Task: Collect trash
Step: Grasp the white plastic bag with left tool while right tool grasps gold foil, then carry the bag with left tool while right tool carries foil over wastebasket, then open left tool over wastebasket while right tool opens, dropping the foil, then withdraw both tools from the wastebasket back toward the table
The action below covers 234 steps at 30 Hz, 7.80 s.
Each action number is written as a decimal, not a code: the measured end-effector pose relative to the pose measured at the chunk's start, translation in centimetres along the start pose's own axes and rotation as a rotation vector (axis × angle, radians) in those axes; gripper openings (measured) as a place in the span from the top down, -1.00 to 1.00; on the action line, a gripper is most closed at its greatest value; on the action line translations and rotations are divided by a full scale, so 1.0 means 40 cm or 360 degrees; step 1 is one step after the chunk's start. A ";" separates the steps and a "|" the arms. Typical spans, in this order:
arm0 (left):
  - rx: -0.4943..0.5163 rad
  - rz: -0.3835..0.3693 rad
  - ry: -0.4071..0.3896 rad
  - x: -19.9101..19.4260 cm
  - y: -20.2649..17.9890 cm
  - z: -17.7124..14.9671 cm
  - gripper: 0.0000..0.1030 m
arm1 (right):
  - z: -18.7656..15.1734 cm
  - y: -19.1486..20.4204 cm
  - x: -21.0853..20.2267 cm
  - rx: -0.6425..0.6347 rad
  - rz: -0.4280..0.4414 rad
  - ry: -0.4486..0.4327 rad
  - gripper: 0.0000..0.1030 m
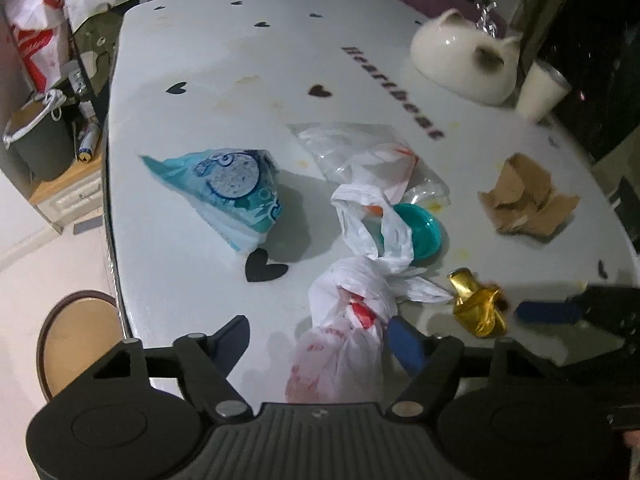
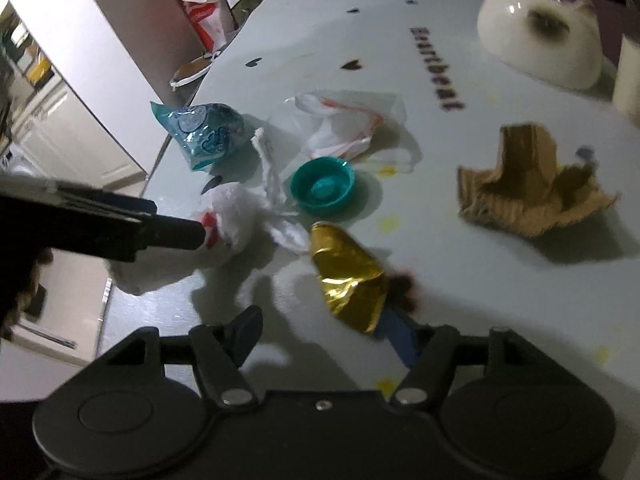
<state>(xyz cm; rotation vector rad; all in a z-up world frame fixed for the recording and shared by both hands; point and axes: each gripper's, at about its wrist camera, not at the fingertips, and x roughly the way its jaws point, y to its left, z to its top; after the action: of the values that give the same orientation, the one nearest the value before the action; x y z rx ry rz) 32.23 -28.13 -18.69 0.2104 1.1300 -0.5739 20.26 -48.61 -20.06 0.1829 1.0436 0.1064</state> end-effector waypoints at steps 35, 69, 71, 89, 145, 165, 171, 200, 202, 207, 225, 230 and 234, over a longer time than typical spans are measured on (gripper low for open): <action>-0.0426 0.0095 -0.0151 -0.106 -0.024 -0.159 0.18 | -0.023 0.047 -0.054 -0.0116 -0.0104 -0.0083 0.23; -0.0578 0.0215 -0.0417 -0.376 0.115 -0.324 0.17 | -0.041 0.288 -0.228 -0.0094 -0.0125 -0.0350 0.23; -0.0578 0.0206 -0.0411 -0.381 0.156 -0.327 0.17 | -0.037 0.320 -0.219 -0.0083 -0.0134 -0.0344 0.23; -0.0615 0.0212 -0.0323 -0.388 0.589 -0.345 0.17 | 0.087 0.699 -0.012 -0.0043 -0.0068 -0.0275 0.23; -0.1036 0.0196 0.0395 0.301 1.103 -0.350 -0.40 | 0.212 0.823 0.884 0.0022 0.0078 0.0594 0.22; -0.1102 0.0255 0.0510 0.271 1.151 -0.470 -0.61 | 0.138 0.886 1.022 0.0011 0.0156 0.0790 -0.03; -0.1107 0.0282 0.0551 0.268 1.152 -0.479 -0.83 | 0.124 0.876 0.991 -0.0023 0.0145 0.0795 -0.22; -0.1007 0.0281 0.0512 0.177 1.097 -0.437 -1.00 | 0.149 0.823 0.795 -0.0077 -0.0051 0.0606 -1.00; -0.1008 0.0287 0.0501 0.161 1.094 -0.441 -1.00 | 0.147 0.823 0.780 -0.0087 -0.0067 0.0598 -1.00; -0.0996 0.0284 0.0479 0.121 1.080 -0.451 -1.00 | 0.143 0.825 0.742 -0.0117 -0.0110 0.0572 -1.00; -0.0934 0.0335 0.0257 -0.114 0.997 -0.479 -1.00 | 0.137 0.879 0.491 -0.0160 -0.0124 0.0350 -1.00; -0.0902 0.0341 0.0157 -0.187 0.965 -0.473 -1.00 | 0.139 0.887 0.399 -0.0163 -0.0127 0.0245 -1.00; -0.0887 0.0336 0.0061 -0.251 0.936 -0.466 -1.00 | 0.145 0.884 0.315 -0.0157 -0.0124 0.0148 -1.00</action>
<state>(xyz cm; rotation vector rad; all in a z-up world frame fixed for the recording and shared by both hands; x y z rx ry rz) 34.39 14.67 -22.29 -0.1411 1.2435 -0.0555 31.57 -12.33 -20.82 0.0482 1.1344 0.0959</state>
